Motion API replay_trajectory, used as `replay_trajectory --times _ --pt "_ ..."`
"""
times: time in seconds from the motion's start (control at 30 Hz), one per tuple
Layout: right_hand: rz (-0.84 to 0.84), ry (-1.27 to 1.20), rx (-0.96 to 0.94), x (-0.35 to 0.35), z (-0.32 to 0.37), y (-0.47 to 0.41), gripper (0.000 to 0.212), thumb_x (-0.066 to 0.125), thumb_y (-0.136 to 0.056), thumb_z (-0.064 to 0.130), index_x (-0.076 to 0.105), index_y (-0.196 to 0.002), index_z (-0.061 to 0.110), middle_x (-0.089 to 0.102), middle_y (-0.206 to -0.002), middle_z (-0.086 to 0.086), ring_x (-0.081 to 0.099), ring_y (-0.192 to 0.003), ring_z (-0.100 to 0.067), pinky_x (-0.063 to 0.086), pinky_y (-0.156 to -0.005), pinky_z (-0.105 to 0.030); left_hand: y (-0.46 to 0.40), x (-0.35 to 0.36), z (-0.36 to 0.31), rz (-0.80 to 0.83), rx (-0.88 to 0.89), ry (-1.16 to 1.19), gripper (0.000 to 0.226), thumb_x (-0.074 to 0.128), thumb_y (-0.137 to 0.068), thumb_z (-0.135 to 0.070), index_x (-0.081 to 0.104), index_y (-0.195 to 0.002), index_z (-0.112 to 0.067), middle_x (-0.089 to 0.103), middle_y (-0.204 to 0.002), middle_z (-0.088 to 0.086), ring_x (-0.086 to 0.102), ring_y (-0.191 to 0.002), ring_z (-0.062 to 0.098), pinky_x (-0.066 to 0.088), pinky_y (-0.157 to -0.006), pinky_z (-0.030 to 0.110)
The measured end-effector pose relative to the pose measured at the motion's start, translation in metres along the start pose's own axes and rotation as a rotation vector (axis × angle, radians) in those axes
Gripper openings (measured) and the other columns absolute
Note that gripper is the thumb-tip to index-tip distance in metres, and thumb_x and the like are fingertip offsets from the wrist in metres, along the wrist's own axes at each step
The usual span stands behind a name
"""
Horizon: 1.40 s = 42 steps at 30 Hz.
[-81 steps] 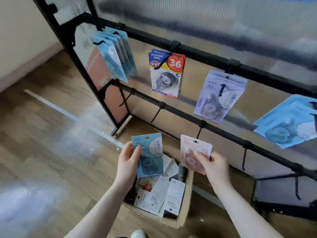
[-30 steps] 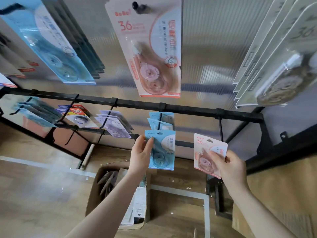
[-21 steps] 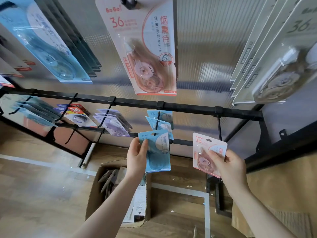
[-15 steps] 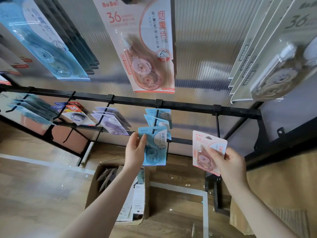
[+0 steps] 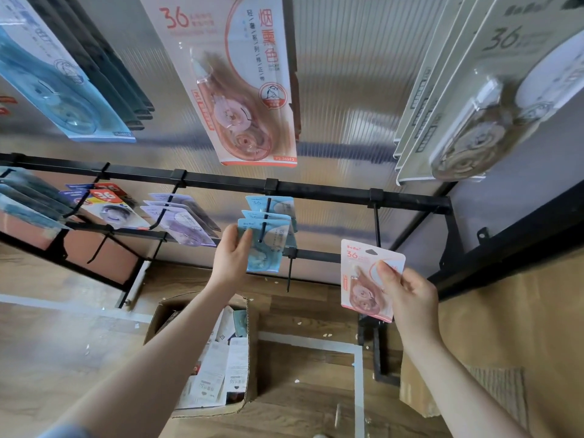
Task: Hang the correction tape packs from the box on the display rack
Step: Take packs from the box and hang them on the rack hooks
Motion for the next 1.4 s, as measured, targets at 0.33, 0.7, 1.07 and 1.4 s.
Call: replay_trajectory --times 0.33,0.7,1.07,1.4 --pt "-0.034 0.076 -0.037 -0.011 -0.001 -0.004 0.009 0.06 -0.09 0.018 0.063 -0.082 0.019 0.067 -0.086 0.009 0.064 -0.079 -0.004 0.045 -0.045 -0.011 0.006 -0.014 -0.012 -0.177 0.127 -0.106 0.013 0.05 -0.098 -0.019 0.055 -0.108 -0.013 0.059 -0.106 0.006 0.055 -0.098 0.017 0.041 -0.076 0.017" --pt "-0.041 0.12 0.038 -0.017 -0.013 -0.021 0.008 0.058 -0.093 0.019 0.062 -0.093 0.013 0.066 -0.092 0.001 0.062 -0.082 -0.008 0.047 -0.054 -0.024 0.044 -0.03 0.006 -0.188 0.175 -0.26 0.018 0.05 -0.097 -0.014 0.058 -0.113 -0.009 0.054 -0.104 -0.001 0.05 -0.1 0.015 0.04 -0.087 0.029" --pt "-0.03 0.236 0.017 0.001 -0.008 -0.068 0.023 0.055 -0.094 0.025 0.063 -0.111 0.011 0.064 -0.1 -0.004 0.062 -0.094 -0.019 0.052 -0.07 -0.033 0.051 -0.041 0.02 -0.149 0.208 -0.341 0.019 0.052 -0.096 -0.014 0.059 -0.114 -0.013 0.054 -0.105 -0.004 0.054 -0.103 0.02 0.045 -0.091 0.036" --pt "-0.062 0.469 -0.053 0.006 -0.001 -0.083 0.035 0.045 -0.098 0.031 0.058 -0.115 0.002 0.062 -0.108 -0.012 0.055 -0.093 -0.021 0.036 -0.063 -0.026 0.057 -0.057 0.029 -0.146 0.257 -0.528 0.018 0.055 -0.095 -0.014 0.06 -0.11 -0.006 0.054 -0.102 -0.005 0.054 -0.102 0.025 0.044 -0.089 0.038"
Point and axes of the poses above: each hand's wrist, its own y-axis away from the middle knuckle, its own x-axis out of the palm, z = x × y, the point moved 5 cm from there along -y, towards the middle knuckle
